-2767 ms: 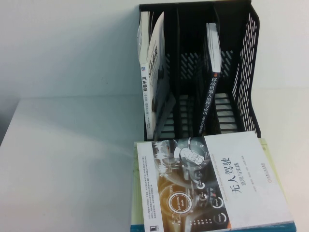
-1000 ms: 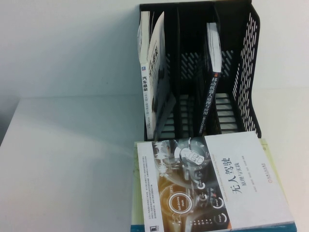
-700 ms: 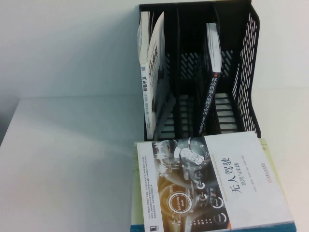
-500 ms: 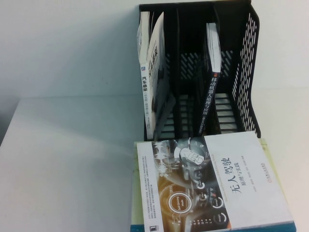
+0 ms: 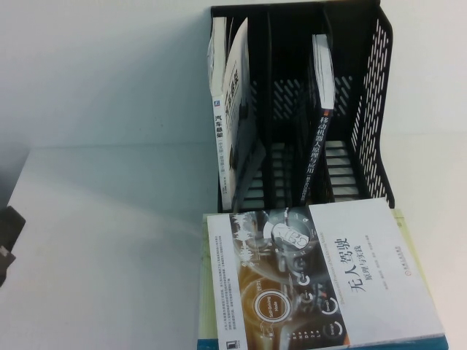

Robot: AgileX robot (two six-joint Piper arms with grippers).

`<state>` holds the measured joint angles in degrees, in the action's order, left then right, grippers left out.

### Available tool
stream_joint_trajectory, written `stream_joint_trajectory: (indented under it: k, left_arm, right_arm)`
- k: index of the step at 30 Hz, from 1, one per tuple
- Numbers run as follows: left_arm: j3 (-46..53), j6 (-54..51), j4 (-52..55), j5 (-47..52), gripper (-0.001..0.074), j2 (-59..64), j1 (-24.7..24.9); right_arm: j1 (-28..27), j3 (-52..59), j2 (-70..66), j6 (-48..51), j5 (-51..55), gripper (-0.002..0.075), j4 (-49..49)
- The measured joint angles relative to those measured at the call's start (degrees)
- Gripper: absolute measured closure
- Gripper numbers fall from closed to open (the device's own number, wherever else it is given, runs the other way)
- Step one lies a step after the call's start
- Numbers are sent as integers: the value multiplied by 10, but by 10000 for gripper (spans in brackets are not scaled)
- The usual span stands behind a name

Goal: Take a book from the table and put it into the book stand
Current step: Push book with right arm

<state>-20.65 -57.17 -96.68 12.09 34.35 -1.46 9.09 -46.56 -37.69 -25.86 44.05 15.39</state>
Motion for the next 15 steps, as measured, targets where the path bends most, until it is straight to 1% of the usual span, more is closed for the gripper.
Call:
stream_joint_trajectory:
  k: [3,7,11,15]
  left_arm:
    - [0,0,-10,23,739,30,0]
    - [0,-7,-5,107,739,81,0]
    - [-12,-8,52,188,739,169,0]
    - [-41,-4,100,244,739,267,0]
  right_arm:
    - [33,6,-54,76,6,729,-15]
    - [71,8,-130,139,-3,729,-32]
    - [96,8,-199,184,-15,729,-76]
    - [100,8,-263,239,-39,729,-154]
